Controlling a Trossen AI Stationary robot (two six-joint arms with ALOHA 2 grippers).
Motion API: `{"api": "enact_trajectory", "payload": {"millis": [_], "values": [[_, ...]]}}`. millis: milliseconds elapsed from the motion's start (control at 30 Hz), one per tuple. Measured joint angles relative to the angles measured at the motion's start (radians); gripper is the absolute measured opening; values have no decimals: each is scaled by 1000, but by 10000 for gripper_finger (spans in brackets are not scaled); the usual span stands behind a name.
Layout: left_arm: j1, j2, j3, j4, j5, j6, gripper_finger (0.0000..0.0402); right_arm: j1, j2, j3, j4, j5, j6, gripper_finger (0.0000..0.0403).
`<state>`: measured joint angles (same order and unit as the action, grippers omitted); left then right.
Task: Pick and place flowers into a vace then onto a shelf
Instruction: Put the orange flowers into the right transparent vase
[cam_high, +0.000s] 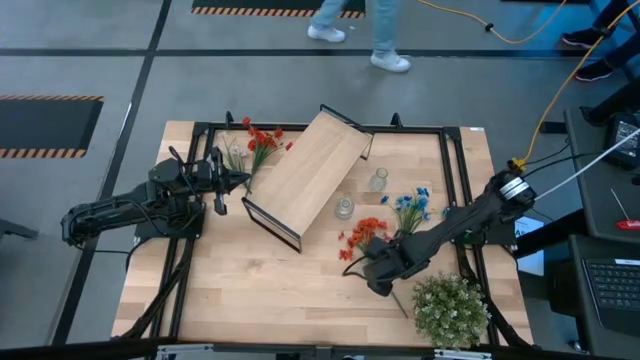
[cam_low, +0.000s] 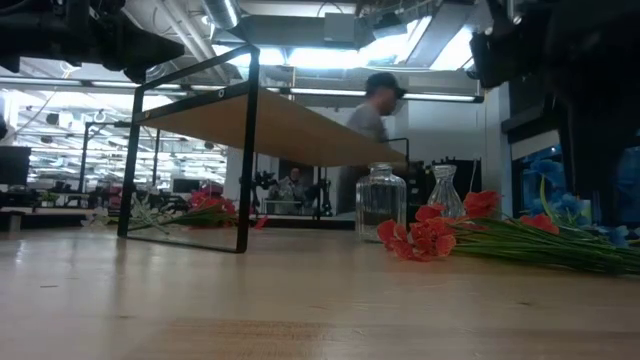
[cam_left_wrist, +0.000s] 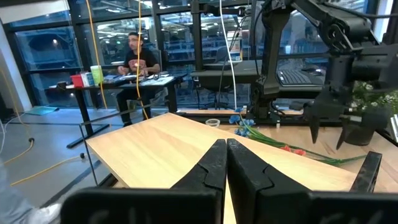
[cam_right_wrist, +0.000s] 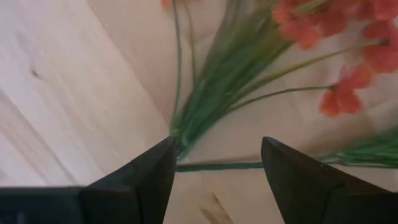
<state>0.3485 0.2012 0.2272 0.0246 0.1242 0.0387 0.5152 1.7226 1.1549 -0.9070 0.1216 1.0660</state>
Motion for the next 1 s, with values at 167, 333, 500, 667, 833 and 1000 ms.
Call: {"api": "enact_trajectory", "payload": {"millis": [167,333,500,667,833,1000], "values": [[0,0,0,0,0,0,6,0,44,0,49,-19,3,236],[0,0,0,0,0,0,5,0,76,0,53,-20,33,236],[0,0,0,0,0,0,4,3,104,0,90,-20,39,236],[0,0,0,-6,0,0,4,9,134,0,92,-20,55,236],[0,0,0,-7,0,0,4,9,155,0,94,-26,56,236],[0,0,0,-7,0,0,4,9,160,0,94,-27,54,216]]}}
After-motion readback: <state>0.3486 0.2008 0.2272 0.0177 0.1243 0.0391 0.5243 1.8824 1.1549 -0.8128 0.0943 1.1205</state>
